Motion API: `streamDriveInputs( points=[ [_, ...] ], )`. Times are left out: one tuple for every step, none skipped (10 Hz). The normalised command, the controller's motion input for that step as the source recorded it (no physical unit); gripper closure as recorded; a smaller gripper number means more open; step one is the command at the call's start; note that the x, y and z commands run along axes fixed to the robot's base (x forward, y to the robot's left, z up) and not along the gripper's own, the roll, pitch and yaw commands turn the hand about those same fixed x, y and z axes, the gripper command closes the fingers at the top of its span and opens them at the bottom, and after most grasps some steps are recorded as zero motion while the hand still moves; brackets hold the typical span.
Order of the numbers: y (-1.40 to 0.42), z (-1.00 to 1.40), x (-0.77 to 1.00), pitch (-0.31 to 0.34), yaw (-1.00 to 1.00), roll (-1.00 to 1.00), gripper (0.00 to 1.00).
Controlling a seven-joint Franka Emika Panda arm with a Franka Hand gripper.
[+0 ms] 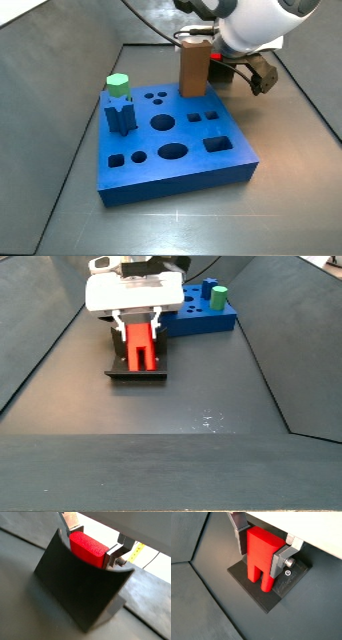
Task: Pick up the square-circle object. Move up. Place the square-circle object on the fixture. Regrasp the square-circle object. Rotate the square-circle object. Move to above the board. Insert the square-circle object.
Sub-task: Rotate the square-circle object.
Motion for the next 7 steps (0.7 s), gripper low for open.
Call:
streamDriveInputs(
  points=[
    [0.11,1.00,-0.86,-0.029,0.00,-0.03,1.00],
    [0.11,1.00,-0.86,-0.049,0.01,-0.06,1.00],
    [0.10,1.00,-0.86,-0.064,0.02,-0.09,1.00],
    [0.10,1.00,-0.87,-0.082,0.01,-0.10,1.00],
    [0.09,1.00,-0.89,-0.098,0.00,-0.11,1.00],
    [0.09,1.00,-0.90,-0.112,-0.02,-0.12,1.00],
    [0.09,1.00,-0.93,-0.124,-0.04,-0.14,1.00]
  ],
)
